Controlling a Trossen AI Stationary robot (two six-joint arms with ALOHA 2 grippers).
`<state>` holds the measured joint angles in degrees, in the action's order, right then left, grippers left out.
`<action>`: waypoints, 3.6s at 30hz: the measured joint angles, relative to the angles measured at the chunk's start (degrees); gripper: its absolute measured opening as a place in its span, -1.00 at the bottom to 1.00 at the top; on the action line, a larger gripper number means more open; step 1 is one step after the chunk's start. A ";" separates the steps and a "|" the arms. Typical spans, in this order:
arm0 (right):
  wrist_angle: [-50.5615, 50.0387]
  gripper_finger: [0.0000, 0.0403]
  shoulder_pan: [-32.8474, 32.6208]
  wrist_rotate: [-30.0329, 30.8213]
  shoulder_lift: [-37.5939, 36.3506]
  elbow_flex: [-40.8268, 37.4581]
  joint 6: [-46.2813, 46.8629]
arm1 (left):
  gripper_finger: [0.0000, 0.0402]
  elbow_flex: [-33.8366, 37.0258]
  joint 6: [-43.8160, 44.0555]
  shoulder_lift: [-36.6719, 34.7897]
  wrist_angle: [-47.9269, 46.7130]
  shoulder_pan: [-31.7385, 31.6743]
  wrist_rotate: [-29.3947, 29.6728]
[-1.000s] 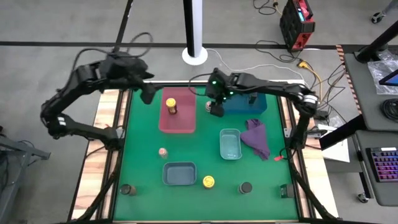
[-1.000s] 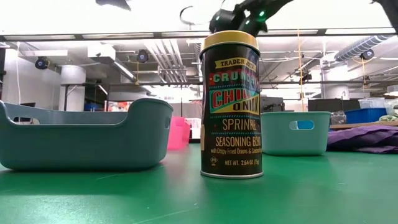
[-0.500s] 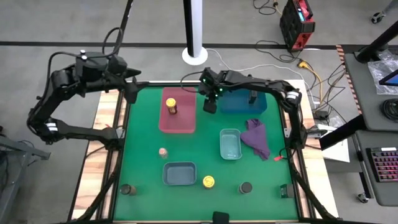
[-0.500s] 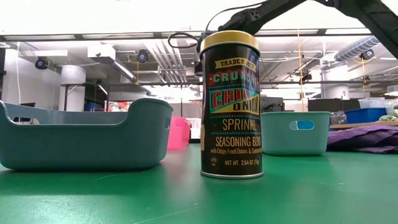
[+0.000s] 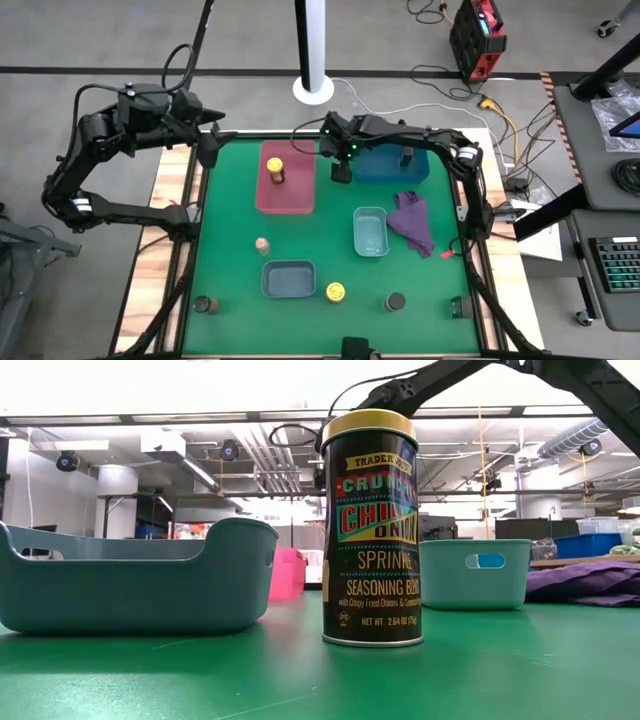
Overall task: Sort spices by type
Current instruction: Put the top brown seasoning bottle into the small light blue bin
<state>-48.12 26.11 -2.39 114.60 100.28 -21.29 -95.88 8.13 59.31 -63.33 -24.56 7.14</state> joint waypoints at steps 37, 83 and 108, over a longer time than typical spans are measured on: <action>-0.47 -0.18 0.35 -1.05 6.84 0.04 6.51 | 0.50 0.02 -0.15 2.51 0.68 -0.02 1.53; -3.53 -0.18 -24.97 -0.59 -32.19 -34.94 30.74 | 0.50 0.02 -1.15 3.56 1.23 0.00 1.51; 9.49 -0.18 -24.94 4.04 -27.40 -42.58 29.71 | 0.50 0.02 -1.19 6.78 3.76 -0.02 1.51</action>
<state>-38.63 1.17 1.65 87.20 57.69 8.41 -95.85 6.94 66.08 -59.57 -24.58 8.64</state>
